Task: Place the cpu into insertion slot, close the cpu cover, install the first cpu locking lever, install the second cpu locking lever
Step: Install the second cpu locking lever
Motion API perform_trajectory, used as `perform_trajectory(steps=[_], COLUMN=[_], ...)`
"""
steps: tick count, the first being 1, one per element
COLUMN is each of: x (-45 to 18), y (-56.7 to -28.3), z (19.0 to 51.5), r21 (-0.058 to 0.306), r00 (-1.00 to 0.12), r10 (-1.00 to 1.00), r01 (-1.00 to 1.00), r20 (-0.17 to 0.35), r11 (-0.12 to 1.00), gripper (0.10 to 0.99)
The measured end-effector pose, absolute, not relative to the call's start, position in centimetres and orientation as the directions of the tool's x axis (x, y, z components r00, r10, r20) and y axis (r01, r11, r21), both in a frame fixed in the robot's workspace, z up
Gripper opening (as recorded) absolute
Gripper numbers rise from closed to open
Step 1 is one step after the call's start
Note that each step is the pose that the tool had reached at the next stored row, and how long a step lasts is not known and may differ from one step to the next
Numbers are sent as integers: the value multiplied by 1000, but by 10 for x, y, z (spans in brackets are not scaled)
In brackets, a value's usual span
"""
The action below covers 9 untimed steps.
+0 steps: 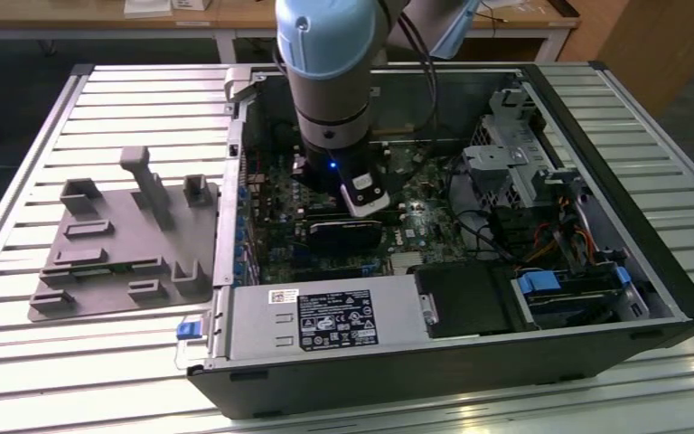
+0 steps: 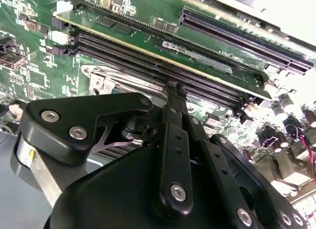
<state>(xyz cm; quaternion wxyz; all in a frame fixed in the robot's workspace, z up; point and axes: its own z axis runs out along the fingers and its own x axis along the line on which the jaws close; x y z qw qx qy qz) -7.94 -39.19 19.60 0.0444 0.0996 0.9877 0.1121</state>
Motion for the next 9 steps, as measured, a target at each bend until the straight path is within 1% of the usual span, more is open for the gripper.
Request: perform_trajectory(steps=[5,9], x=[-80,-80], y=[-395,-395], z=[194,193], r21=[251,257], r00=[-977,-977], r10=[204,204], r01=[183,182], r20=[-61,-60], r11=[951,949], gripper=[102,102])
